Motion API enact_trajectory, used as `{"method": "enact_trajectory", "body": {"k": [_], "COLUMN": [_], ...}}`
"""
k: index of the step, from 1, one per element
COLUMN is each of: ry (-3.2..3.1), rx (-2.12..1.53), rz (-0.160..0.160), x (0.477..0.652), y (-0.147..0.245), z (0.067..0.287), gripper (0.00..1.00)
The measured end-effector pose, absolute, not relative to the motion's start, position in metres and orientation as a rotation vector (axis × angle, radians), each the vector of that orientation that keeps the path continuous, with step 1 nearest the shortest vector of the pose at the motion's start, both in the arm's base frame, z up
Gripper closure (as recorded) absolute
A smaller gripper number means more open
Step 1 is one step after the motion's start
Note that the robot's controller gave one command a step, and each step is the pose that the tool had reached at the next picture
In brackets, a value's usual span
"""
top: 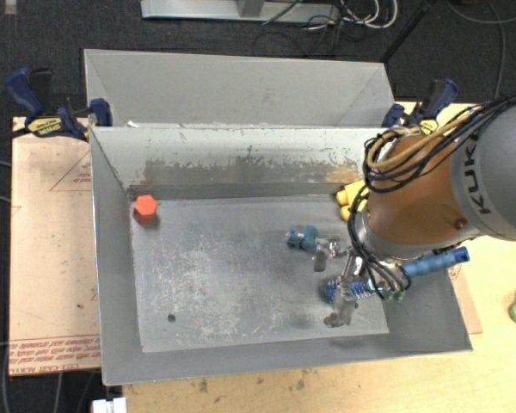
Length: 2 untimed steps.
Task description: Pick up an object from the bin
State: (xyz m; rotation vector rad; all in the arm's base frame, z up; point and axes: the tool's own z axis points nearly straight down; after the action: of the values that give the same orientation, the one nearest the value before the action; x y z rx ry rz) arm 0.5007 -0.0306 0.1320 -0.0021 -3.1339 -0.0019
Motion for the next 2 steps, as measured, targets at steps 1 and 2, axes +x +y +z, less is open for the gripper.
{"method": "enact_trajectory", "body": {"k": [1,2], "ry": [-3.110,-3.095], "rx": [0.467,0.554], "rz": [0.004,-0.001], "x": [0.5142,0.5113], "y": [-0.1119,-0.1211], "z": [0.1479,0.1481], "gripper": [0.00,0.00]}}
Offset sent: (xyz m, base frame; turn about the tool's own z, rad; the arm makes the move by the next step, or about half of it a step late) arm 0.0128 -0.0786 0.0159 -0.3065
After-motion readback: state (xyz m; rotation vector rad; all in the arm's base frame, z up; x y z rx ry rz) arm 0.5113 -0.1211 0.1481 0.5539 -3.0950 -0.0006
